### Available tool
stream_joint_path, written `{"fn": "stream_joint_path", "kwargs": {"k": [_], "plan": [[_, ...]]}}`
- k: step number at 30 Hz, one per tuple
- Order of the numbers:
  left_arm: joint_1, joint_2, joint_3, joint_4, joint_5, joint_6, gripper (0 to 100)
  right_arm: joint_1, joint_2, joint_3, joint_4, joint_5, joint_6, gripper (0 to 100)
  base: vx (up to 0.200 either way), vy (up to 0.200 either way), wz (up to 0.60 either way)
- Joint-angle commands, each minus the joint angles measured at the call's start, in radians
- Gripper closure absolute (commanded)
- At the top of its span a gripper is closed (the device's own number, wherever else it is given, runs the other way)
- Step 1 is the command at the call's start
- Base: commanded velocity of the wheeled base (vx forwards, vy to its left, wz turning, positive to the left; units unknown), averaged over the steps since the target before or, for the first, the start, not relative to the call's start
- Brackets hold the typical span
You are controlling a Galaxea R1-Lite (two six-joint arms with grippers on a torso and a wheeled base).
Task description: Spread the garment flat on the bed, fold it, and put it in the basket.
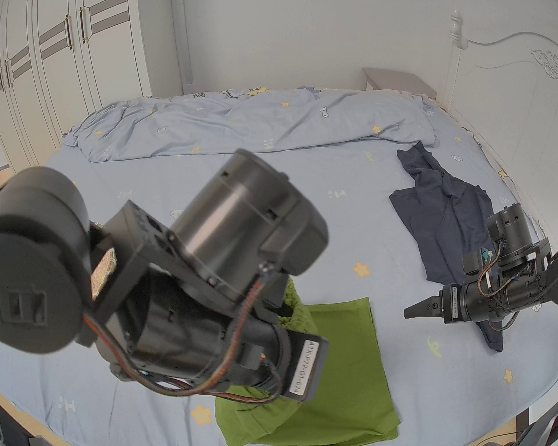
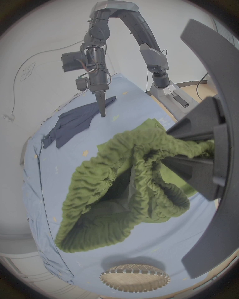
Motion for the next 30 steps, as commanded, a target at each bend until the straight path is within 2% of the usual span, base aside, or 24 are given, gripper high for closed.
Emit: {"fn": "stream_joint_path", "kwargs": {"k": [1, 4, 18, 19, 29, 30], "plan": [[-0.031, 0.065, -0.014, -0.070, 0.002, -0.033, 100, 0.001, 0.004, 0.000, 0.000, 0.001, 0.000, 0, 0.000, 0.000, 0.00], [-0.030, 0.097, -0.013, -0.123, 0.011, -0.065, 100, 0.001, 0.005, 0.005, 0.000, 0.001, 0.000, 0, 0.000, 0.000, 0.00], [-0.030, 0.177, -0.005, -0.205, 0.016, -0.080, 100, 0.001, 0.002, 0.006, 0.000, 0.001, 0.000, 0, 0.000, 0.000, 0.00], [-0.030, 0.181, -0.005, -0.215, 0.016, -0.080, 0, 0.001, 0.002, 0.006, 0.000, 0.001, 0.000, 0, 0.000, 0.000, 0.00], [-0.073, 0.206, 0.006, -0.374, 0.014, -0.157, 0, 0.001, 0.004, 0.006, 0.000, 0.001, 0.000, 0, 0.000, 0.000, 0.00], [-0.085, 0.194, 0.041, -0.443, 0.013, -0.180, 0, 0.001, 0.004, 0.006, 0.000, 0.001, 0.000, 0, 0.000, 0.000, 0.00]]}}
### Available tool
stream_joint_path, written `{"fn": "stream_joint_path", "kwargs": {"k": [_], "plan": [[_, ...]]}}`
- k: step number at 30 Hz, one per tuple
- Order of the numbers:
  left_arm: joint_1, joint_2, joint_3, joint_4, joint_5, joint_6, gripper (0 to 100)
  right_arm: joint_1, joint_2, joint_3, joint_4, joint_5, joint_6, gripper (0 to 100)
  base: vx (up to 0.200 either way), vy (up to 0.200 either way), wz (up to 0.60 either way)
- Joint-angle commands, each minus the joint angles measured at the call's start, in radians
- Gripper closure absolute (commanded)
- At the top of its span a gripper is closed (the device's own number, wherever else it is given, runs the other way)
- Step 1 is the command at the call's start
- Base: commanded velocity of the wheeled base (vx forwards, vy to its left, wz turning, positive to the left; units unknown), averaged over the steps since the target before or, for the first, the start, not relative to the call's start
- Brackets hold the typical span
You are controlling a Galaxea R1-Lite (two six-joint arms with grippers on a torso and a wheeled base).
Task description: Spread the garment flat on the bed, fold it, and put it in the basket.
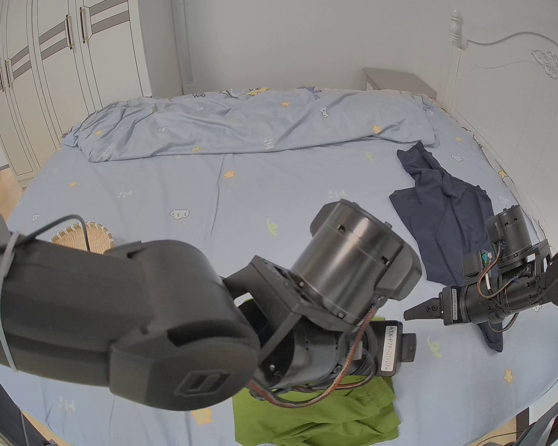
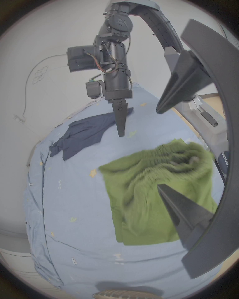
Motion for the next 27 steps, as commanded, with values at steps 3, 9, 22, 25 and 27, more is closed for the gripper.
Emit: {"fn": "stream_joint_path", "kwargs": {"k": [3, 9, 22, 25, 27], "plan": [[-0.038, -0.032, 0.093, -0.176, -0.002, -0.047, 0, 0.004, 0.004, 0.000, -0.002, 0.002, 0.002, 0, 0.000, 0.000, 0.00], [0.072, -0.174, 0.267, -0.325, -0.024, -0.096, 0, 0.056, 0.002, -0.003, -0.005, 0.008, 0.009, 0, 0.000, 0.000, 0.00], [0.562, -0.205, 0.688, -0.489, -0.446, 0.016, 0, 0.287, 0.112, -0.086, -0.022, 0.189, 0.060, 0, 0.000, 0.000, 0.00], [0.596, -0.150, 0.705, -0.515, -0.450, 0.053, 0, 0.343, 0.155, -0.077, -0.020, 0.189, 0.068, 0, 0.000, 0.000, 0.00], [0.614, -0.128, 0.705, -0.522, -0.455, 0.061, 0, 0.366, 0.168, -0.069, -0.019, 0.189, 0.071, 0, 0.000, 0.000, 0.00]]}}
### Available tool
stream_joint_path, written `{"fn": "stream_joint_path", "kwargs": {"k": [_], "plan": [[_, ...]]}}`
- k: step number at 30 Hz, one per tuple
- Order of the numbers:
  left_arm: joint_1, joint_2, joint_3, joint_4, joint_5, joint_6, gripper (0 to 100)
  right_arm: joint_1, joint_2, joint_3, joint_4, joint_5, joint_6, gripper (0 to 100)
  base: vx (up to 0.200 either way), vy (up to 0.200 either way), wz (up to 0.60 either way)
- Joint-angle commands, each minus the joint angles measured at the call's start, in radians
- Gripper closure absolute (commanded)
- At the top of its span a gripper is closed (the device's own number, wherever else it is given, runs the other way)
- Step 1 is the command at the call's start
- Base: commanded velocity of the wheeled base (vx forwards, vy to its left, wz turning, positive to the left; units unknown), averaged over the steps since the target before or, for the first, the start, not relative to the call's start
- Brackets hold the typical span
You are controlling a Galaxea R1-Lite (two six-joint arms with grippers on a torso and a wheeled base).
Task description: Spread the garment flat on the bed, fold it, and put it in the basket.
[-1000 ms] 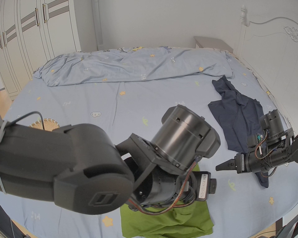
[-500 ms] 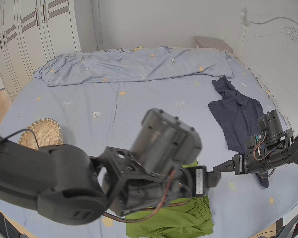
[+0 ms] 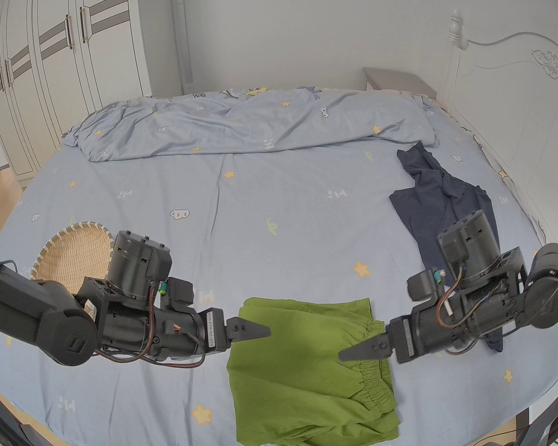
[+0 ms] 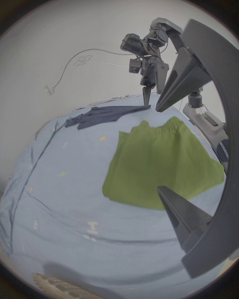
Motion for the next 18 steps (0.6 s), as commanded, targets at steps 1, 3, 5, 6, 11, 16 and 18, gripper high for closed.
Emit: {"fn": "stream_joint_path", "kwargs": {"k": [1, 3, 5, 6, 11, 16, 18], "plan": [[0.100, 0.088, 0.063, -0.048, -0.021, 0.047, 0, 0.108, 0.101, 0.015, -0.001, 0.029, 0.012, 0, 0.000, 0.000, 0.00], [0.099, 0.114, 0.063, -0.053, -0.022, 0.049, 0, 0.134, 0.107, 0.036, -0.001, 0.032, 0.011, 0, 0.000, 0.000, 0.00], [0.097, 0.137, 0.059, -0.060, -0.021, 0.050, 0, 0.157, 0.122, 0.050, -0.003, 0.031, 0.011, 0, 0.000, 0.000, 0.00], [0.094, 0.163, 0.058, -0.079, -0.022, 0.049, 0, 0.166, 0.144, 0.068, -0.001, 0.031, 0.005, 0, 0.000, 0.000, 0.00], [0.085, 0.215, 0.059, -0.120, -0.022, 0.049, 0, 0.137, 0.185, 0.131, -0.003, 0.029, 0.000, 0, 0.000, 0.000, 0.00], [0.044, 0.255, 0.063, -0.146, -0.024, 0.047, 0, 0.073, 0.184, 0.188, -0.014, 0.036, -0.012, 0, 0.000, 0.000, 0.00], [0.031, 0.269, 0.063, -0.157, -0.024, 0.047, 0, 0.063, 0.184, 0.209, -0.029, 0.039, -0.014, 0, 0.000, 0.000, 0.00]]}}
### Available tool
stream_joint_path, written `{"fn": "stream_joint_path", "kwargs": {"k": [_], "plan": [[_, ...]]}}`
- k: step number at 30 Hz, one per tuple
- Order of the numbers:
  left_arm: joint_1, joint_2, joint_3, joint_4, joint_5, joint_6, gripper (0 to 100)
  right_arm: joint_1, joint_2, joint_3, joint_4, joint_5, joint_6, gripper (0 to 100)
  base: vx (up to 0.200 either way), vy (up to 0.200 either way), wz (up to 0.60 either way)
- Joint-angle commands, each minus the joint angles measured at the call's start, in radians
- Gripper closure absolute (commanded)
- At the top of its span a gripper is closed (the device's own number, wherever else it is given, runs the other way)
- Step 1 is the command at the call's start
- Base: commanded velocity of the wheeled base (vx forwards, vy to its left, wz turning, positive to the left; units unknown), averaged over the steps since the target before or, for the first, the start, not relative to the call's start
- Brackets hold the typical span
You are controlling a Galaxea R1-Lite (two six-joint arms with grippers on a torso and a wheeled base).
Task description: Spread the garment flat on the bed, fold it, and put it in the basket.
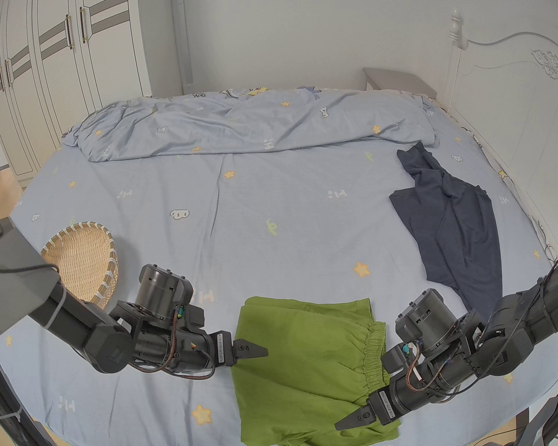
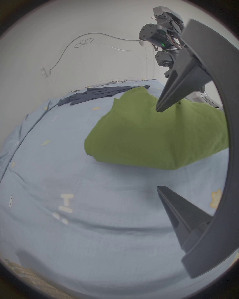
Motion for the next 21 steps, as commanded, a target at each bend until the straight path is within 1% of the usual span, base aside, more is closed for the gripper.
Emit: {"fn": "stream_joint_path", "kwargs": {"k": [1, 5, 14, 17, 21], "plan": [[-0.034, 0.063, 0.001, -0.022, -0.001, -0.003, 0, -0.029, 0.016, 0.048, -0.015, 0.004, -0.004, 0, 0.000, 0.000, 0.00], [-0.057, 0.085, 0.004, -0.060, -0.001, -0.011, 0, -0.047, 0.020, 0.062, -0.040, 0.004, -0.004, 0, 0.000, 0.000, 0.00], [-0.091, 0.143, 0.004, -0.155, -0.002, -0.023, 0, -0.050, 0.032, 0.062, -0.055, 0.006, -0.004, 0, 0.000, 0.000, 0.00], [-0.124, 0.190, 0.004, -0.231, -0.002, -0.070, 0, -0.055, 0.032, 0.062, -0.056, 0.006, -0.004, 0, 0.000, 0.000, 0.00], [-0.140, 0.183, 0.006, -0.260, -0.002, -0.077, 0, -0.057, 0.031, 0.064, -0.067, 0.006, -0.004, 0, 0.000, 0.000, 0.00]]}}
